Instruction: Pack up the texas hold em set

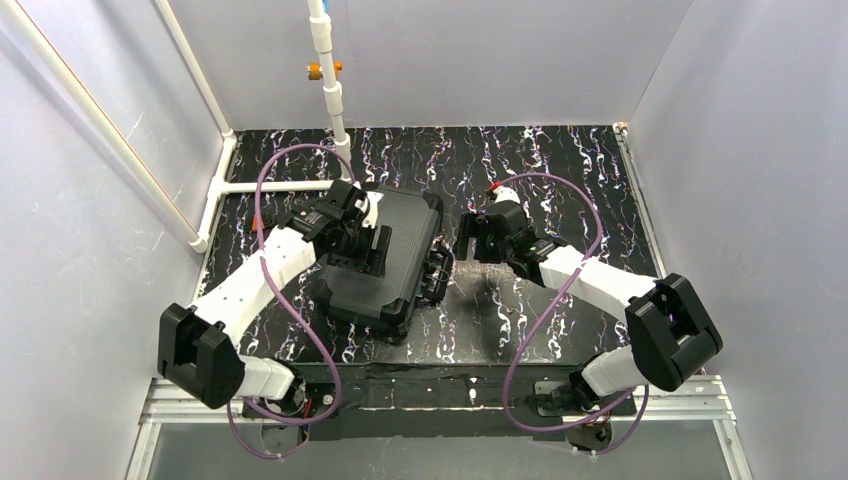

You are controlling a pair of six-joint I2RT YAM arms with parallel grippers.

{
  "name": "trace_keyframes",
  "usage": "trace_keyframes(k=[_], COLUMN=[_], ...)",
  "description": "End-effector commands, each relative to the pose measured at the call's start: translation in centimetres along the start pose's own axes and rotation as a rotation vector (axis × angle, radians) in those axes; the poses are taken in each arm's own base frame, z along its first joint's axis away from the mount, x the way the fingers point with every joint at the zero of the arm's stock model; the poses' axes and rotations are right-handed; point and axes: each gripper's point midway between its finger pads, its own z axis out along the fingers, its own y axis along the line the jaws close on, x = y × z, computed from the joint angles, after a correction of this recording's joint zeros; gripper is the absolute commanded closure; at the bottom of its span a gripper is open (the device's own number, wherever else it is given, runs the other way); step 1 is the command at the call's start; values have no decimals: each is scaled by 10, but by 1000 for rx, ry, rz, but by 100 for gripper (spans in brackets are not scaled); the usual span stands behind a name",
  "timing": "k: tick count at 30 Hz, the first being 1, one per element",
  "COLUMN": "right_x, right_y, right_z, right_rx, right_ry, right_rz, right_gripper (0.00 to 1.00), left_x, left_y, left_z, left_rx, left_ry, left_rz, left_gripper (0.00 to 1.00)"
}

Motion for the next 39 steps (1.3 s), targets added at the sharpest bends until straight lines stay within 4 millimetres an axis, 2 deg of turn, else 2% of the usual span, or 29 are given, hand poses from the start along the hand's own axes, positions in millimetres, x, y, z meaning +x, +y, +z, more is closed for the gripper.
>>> trace_keyframes(k=[1,9,15,26,30,39], right_x=[-25,-24,-21,-11,-15,-8], right_y=[13,13,14,11,15,16], right_z=[-11,-11,-10,-6,-4,-1], right_rx=[-41,-47,-54,-51,-66,-88], right_ry=[-76,-74,-66,-39,-56,-41], right_rz=[34,40,45,51,52,64], right_gripper=[1,2,2,2,2,2], left_x=[1,-8,-4,27,40,63], left_y=[-7,-12,-14,-3,2,7], left_z=[-13,-8,4,32,40,46], left_rx=[21,43,52,-12,-41,-72], left_ry=[-43,-109,-118,-26,8,46], left_rz=[-51,-93,-98,-145,-168,-200], left_gripper=[31,35,47,66,68,69])
